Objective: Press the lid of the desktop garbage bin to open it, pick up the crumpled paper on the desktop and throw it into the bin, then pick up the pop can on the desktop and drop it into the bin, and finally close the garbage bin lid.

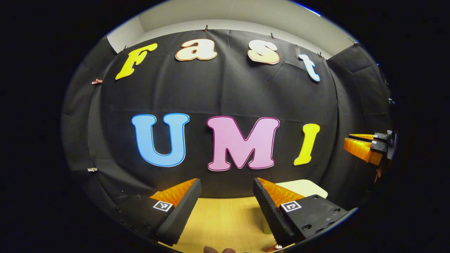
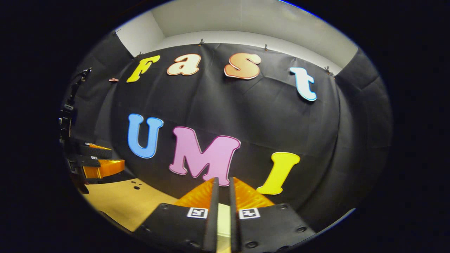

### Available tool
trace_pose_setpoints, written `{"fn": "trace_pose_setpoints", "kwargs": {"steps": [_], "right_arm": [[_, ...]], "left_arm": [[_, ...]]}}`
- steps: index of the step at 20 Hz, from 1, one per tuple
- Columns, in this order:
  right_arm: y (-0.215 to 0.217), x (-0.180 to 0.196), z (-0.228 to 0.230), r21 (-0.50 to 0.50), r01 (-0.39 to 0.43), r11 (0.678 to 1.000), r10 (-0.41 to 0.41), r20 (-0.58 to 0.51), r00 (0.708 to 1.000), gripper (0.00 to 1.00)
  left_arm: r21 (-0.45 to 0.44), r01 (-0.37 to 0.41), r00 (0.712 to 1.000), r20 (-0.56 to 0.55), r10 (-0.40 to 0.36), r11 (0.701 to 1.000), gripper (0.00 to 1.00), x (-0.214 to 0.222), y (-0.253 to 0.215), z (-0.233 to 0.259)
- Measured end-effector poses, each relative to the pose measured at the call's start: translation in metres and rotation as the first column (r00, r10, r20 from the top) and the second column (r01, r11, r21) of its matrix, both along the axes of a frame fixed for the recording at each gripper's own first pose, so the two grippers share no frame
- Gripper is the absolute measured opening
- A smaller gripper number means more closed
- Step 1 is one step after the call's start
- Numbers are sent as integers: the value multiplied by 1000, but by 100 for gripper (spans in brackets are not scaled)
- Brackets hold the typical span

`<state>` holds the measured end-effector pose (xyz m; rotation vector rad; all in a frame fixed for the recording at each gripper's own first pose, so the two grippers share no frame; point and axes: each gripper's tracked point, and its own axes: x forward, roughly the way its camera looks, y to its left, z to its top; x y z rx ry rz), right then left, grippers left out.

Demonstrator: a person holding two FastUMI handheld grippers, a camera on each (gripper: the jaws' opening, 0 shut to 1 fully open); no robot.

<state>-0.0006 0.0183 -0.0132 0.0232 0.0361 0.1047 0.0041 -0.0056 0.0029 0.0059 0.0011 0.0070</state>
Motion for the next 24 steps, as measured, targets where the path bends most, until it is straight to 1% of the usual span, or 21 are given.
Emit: {"fn": "trace_pose_setpoints", "kwargs": {"steps": [1, 2, 3, 4, 5, 6, 7, 8, 13, 14, 15, 16, 18, 19, 24], "right_arm": [[1, 1, -2, -4, -15, 1000, 15, -11, 1000, 19], [5, 5, -7, -8, -38, 999, 38, -24, 999, 6], [6, 8, -10, -24, -44, 999, 43, -30, 999, 5], [3, 14, -13, -43, -38, 998, 36, -40, 999, 5], [9, 19, -21, -41, -76, 996, 73, -67, 995, 5], [16, 22, -31, -30, -101, 994, 98, -106, 990, 5], [15, 27, -40, -24, -103, 994, 98, -145, 984, 5], [13, 33, -49, -19, -100, 995, 95, -177, 980, 5], [7, 60, -99, 6, -93, 996, 91, -307, 947, 5], [6, 65, -109, 22, -90, 996, 92, -329, 940, 5], [4, 68, -121, 33, -82, 996, 88, -351, 932, 6], [2, 70, -132, 41, -75, 996, 85, -376, 923, 5], [3, 71, -152, 53, -77, 996, 92, -408, 908, 5], [6, 71, -162, 53, -81, 995, 96, -425, 900, 5], [18, 60, -200, 61, -113, 992, 128, -493, 860, 5]], "left_arm": [[1, -1, 1000, 2, 1, 1000, 93, 0, 0, -1], [3, -2, 1000, 4, 2, 1000, 96, -1, 0, 0], [4, -2, 1000, 6, 2, 1000, 93, -2, 0, 0], [5, 0, 1000, 7, 0, 1000, 93, -3, -1, 1], [4, 0, 1000, 7, 0, 1000, 96, -4, -1, 0], [0, 2, 1000, 5, -2, 1000, 93, -4, -2, 1], [-5, 2, 1000, 3, -2, 1000, 93, -6, -1, 0], [-9, 3, 1000, 1, -3, 1000, 96, -6, -1, -1], [-12, -12, 1000, -5, 12, 1000, 96, -12, 4, -7], [-13, -15, 1000, -8, 15, 1000, 96, -14, 6, -8], [-16, -21, 1000, -11, 21, 1000, 93, -15, 8, -11], [-19, -26, 1000, -12, 25, 999, 93, -16, 10, -11], [-20, -37, 999, -14, 36, 999, 93, -18, 14, -12], [-20, -42, 999, -15, 42, 999, 96, -19, 15, -14], [-25, -54, 998, -30, 53, 998, 96, -20, 17, -18]]}}
